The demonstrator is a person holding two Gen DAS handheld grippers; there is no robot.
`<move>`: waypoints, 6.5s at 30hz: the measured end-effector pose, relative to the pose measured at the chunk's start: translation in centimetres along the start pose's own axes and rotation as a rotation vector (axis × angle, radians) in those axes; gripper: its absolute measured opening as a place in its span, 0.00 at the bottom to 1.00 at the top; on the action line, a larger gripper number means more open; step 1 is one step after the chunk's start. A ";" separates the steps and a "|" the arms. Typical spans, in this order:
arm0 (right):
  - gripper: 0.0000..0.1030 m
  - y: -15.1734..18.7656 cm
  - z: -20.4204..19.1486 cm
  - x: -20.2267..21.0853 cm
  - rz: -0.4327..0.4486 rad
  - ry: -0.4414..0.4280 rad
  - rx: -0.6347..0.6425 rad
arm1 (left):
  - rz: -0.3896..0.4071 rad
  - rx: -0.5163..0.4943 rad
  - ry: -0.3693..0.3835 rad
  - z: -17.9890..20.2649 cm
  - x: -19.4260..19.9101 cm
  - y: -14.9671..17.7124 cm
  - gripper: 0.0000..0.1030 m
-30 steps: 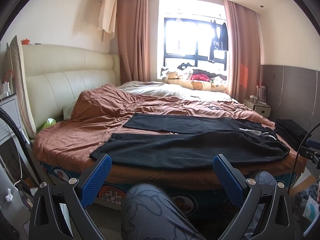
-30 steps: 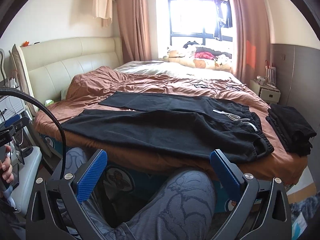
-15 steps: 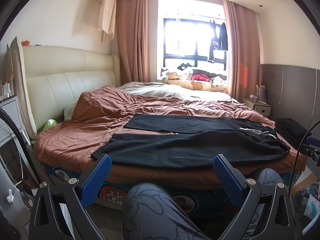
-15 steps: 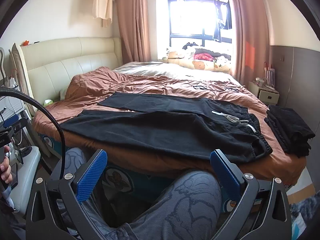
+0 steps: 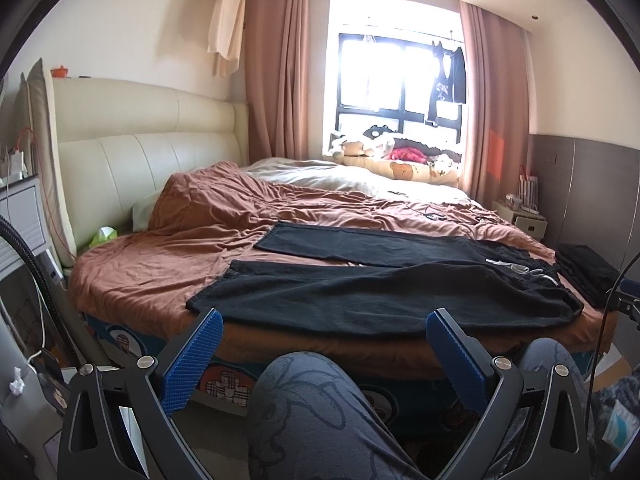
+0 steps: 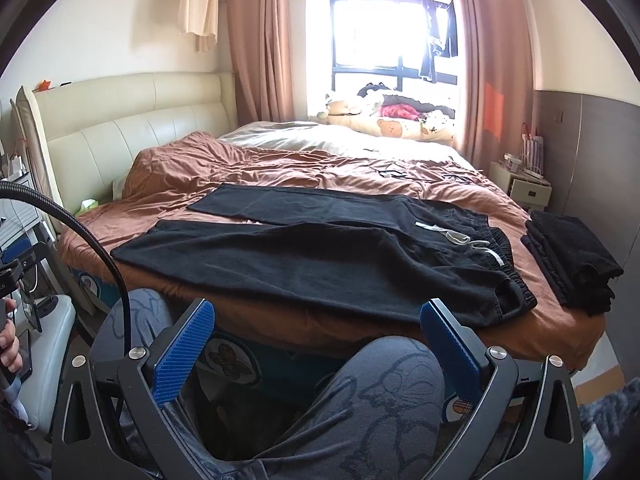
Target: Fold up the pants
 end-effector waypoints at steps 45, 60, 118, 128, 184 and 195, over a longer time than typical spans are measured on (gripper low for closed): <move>1.00 -4.6 6.8 -14.8 -0.290 0.354 -0.201 | -0.359 0.205 -0.115 -8.1 -21.1 4.2 1.00; 1.00 -3.3 10.4 -19.5 -0.378 0.471 -0.207 | -0.414 0.305 -0.135 -11.0 -26.5 5.4 0.91; 0.09 4.1 31.3 -21.3 -0.156 0.129 -0.895 | -0.331 0.569 -0.216 -21.0 -29.7 0.5 0.02; 0.06 1.2 31.6 -19.0 -0.072 0.116 -0.825 | -0.301 0.514 -0.208 -20.2 -30.3 -2.9 0.02; 0.03 -18.6 35.7 -38.6 -0.143 0.197 -0.696 | -0.333 0.346 -0.186 -15.1 -56.9 -19.6 0.02; 0.03 -20.5 37.1 -47.4 -0.267 0.291 -0.690 | -0.443 0.323 -0.201 -13.8 -65.9 -18.9 0.02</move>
Point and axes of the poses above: each gripper's, at about its wrist camera, not at the fingertips, and x roughly against the way its jaws point, z to its right, y to its underside, the point moved 2 cm from there along -x, roughly the way its jaws point, and after that the axes turned 3 degrees about -y, right-handed, at the moved point
